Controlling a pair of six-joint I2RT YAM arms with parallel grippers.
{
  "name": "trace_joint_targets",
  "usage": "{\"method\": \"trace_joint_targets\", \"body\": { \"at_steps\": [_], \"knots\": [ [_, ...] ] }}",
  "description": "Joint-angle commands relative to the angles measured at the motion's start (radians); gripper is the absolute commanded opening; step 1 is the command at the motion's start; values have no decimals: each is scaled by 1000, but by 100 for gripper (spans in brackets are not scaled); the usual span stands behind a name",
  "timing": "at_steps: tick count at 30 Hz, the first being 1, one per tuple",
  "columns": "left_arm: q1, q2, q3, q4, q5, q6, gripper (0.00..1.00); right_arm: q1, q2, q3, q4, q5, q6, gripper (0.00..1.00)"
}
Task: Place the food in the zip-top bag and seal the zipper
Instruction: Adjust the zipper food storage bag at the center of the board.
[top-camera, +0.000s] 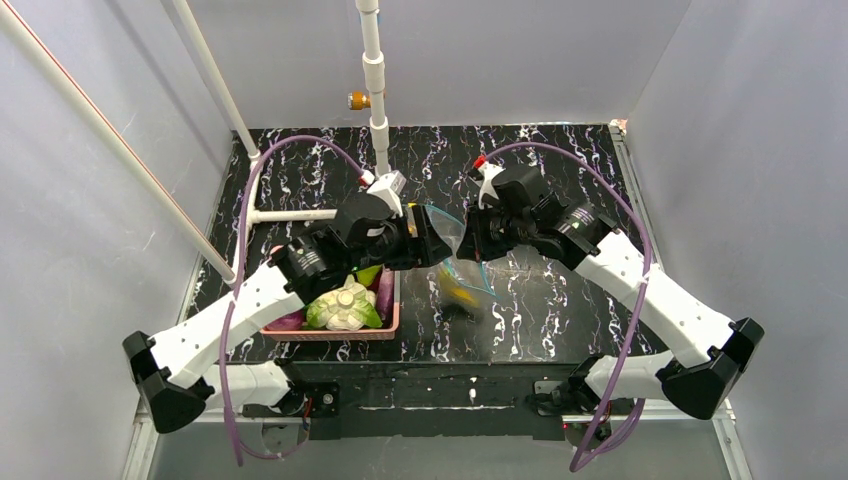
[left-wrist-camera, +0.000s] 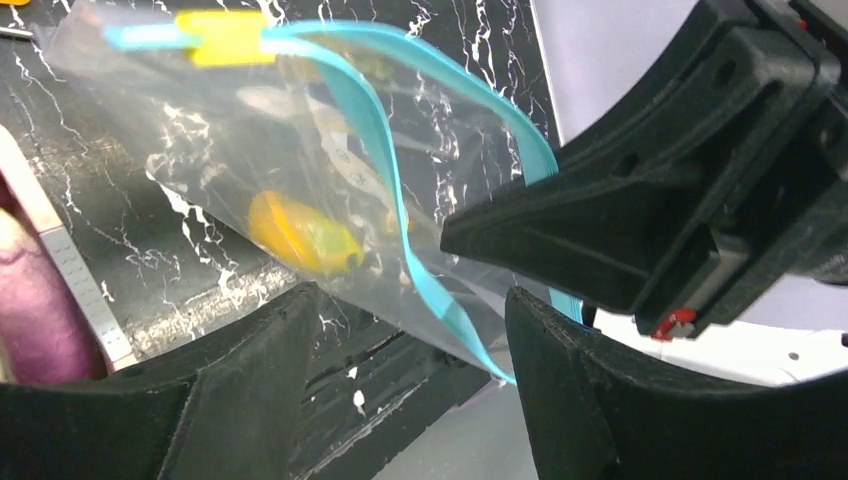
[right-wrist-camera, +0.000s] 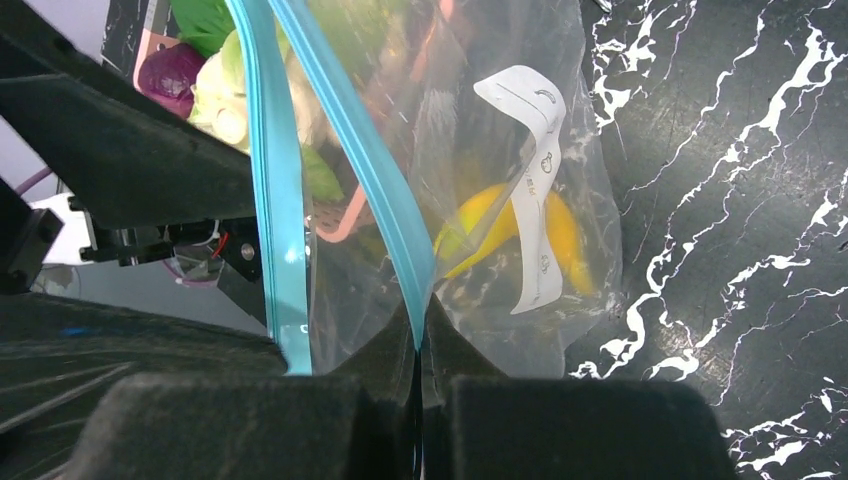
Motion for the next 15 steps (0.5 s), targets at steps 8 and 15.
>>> {"method": "trace_joint_targets", "body": {
  "at_steps": [8,15],
  "knots": [
    [-28,95,112,-13,5,59,0,-3,16,107,-219,167,-90,1],
    [-71,75,107,79,20,-71,0,-3,-27,181,-296,169,-112,1]
  ]
}}
